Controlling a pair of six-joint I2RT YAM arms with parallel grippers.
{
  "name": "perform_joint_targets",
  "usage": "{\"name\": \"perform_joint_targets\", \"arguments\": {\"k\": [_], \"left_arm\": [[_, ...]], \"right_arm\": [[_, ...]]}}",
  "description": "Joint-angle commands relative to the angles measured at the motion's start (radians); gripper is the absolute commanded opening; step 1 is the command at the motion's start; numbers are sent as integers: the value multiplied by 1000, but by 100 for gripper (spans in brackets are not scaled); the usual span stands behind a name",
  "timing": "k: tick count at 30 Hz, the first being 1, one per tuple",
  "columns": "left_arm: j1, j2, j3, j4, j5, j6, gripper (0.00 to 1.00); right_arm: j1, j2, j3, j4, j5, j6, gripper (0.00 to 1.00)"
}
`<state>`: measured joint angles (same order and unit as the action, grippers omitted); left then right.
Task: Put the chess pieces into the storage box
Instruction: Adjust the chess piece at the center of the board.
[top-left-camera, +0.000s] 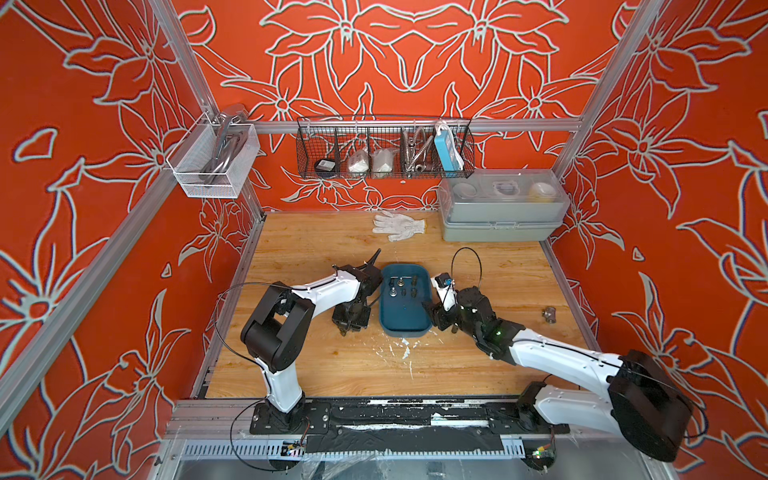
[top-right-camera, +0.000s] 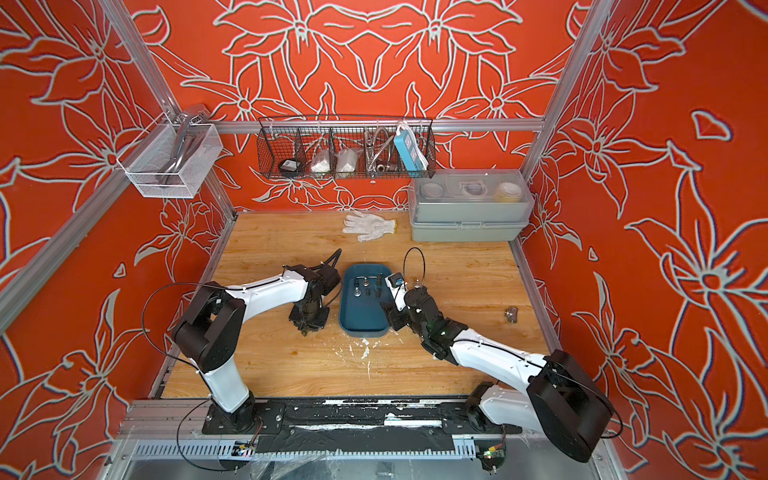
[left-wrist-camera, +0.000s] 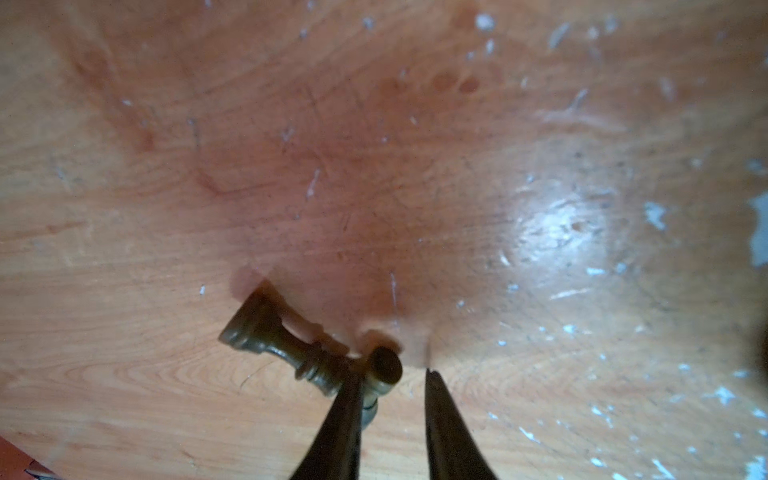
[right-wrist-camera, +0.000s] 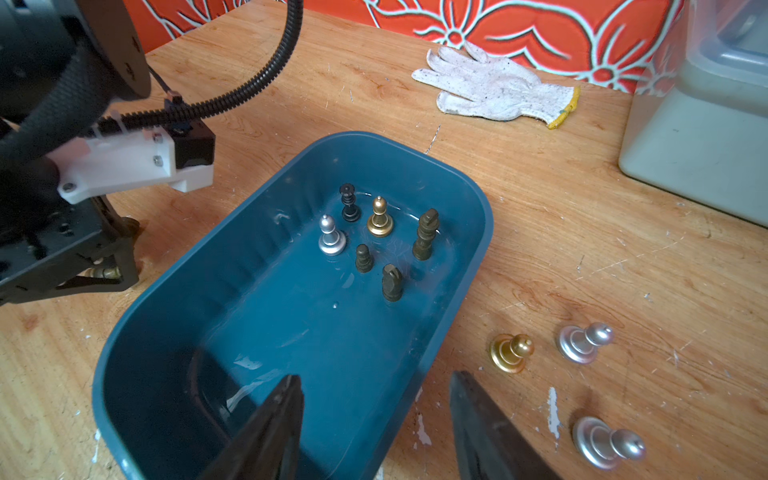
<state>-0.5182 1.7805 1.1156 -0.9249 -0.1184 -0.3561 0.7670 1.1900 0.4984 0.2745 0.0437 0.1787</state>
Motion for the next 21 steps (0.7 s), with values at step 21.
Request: {"name": "perform_joint_targets", "arguments": {"k": [21], "left_arm": [[6, 23, -57, 52, 15, -12, 23]], "right_arm": [[6, -11, 36, -9, 3, 9, 61]]}}
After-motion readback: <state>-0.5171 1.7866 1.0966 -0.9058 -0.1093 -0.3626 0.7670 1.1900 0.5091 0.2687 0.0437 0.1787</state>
